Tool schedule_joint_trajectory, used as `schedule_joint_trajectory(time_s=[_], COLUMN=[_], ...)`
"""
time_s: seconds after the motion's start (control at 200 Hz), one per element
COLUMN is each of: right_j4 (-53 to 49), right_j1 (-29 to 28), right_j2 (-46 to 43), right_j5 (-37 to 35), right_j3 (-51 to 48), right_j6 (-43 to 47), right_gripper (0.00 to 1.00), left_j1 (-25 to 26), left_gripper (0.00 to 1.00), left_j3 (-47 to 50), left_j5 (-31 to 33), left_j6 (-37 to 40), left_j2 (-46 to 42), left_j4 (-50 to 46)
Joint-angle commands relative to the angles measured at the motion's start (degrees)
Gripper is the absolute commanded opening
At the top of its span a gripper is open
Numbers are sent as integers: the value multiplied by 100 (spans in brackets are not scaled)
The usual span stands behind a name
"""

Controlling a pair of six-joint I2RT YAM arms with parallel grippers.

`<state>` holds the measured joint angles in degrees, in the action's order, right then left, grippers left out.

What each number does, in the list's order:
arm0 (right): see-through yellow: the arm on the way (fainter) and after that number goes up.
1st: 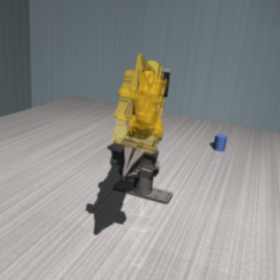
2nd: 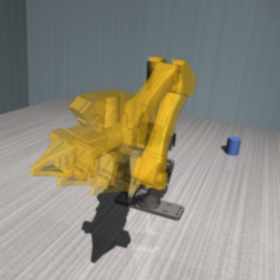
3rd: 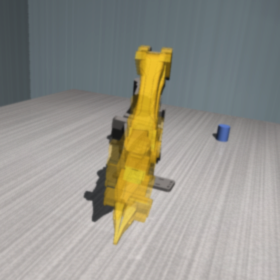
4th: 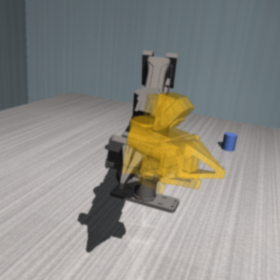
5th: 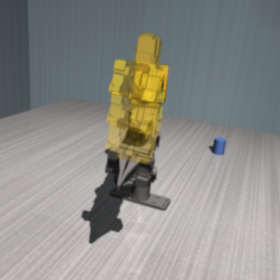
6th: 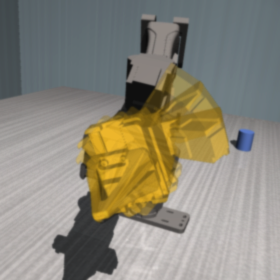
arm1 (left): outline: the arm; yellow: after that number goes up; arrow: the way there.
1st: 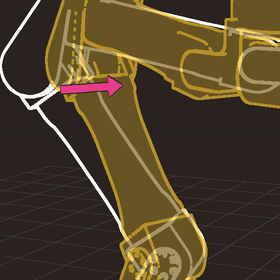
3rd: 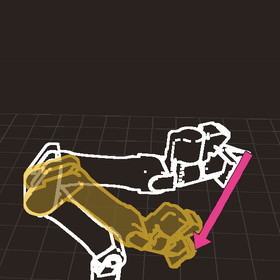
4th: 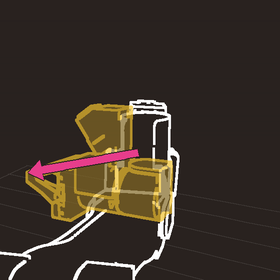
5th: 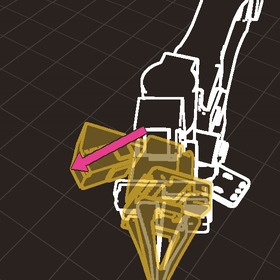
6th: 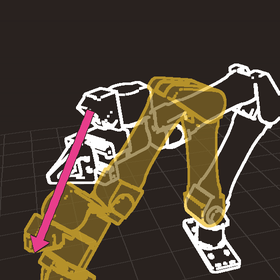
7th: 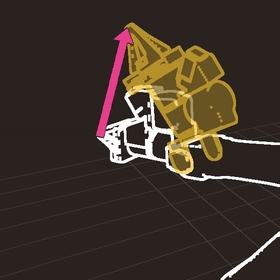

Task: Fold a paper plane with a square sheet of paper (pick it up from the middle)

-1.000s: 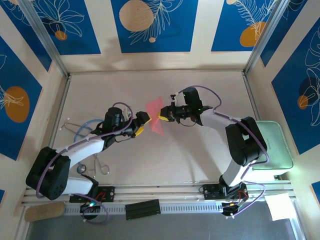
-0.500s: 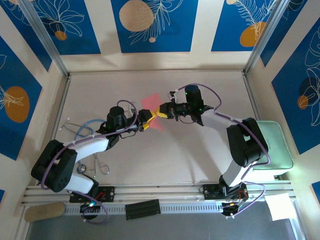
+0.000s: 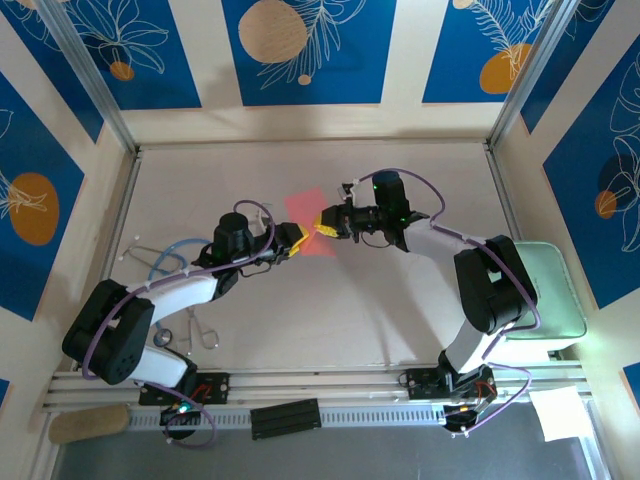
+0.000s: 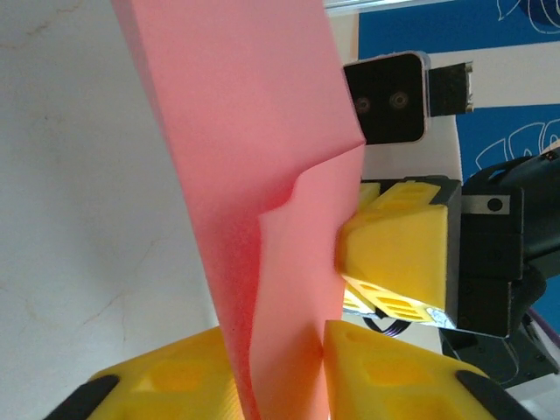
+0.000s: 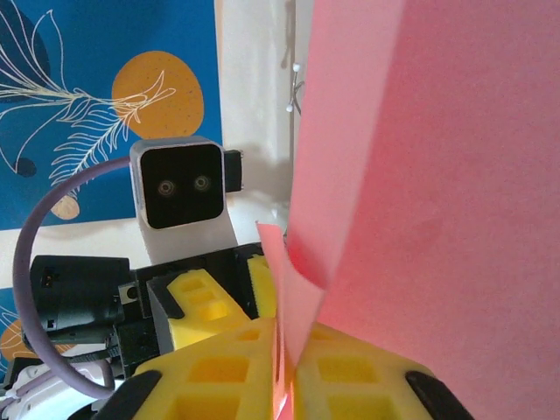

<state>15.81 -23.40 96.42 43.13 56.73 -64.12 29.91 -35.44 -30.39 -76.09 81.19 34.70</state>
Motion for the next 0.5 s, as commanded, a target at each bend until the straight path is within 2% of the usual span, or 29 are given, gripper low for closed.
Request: schedule_joint_trajectory(time_s=[0.0,0.15,0.32,0.415,0.495], right_j4=[-144,-626,-1373,-2135,-2586], right_j1=[61,156,497,659,713], right_j2=[-159,-250,-579,-837,-1085], right_j5=[93,-240,-951,-1589,-2081], right_j3=[-125,-169,-287,-208,-167], right_j6=[84,275,621,1077,1426], right_gripper=[18,31,49,58,65], left_j1=[-3,-42,-98,-101,-59], left_gripper=[23,11,7,7,7], left_j3=[-209,-335,-570,-1005,-1600], left_j5=[16,42,187,658,1459], left_j6=[118,299,974,1923,2871], left_j2=[37,40,-73,-218,-263], left_j4=[-83,-454,-1536,-3133,-4822])
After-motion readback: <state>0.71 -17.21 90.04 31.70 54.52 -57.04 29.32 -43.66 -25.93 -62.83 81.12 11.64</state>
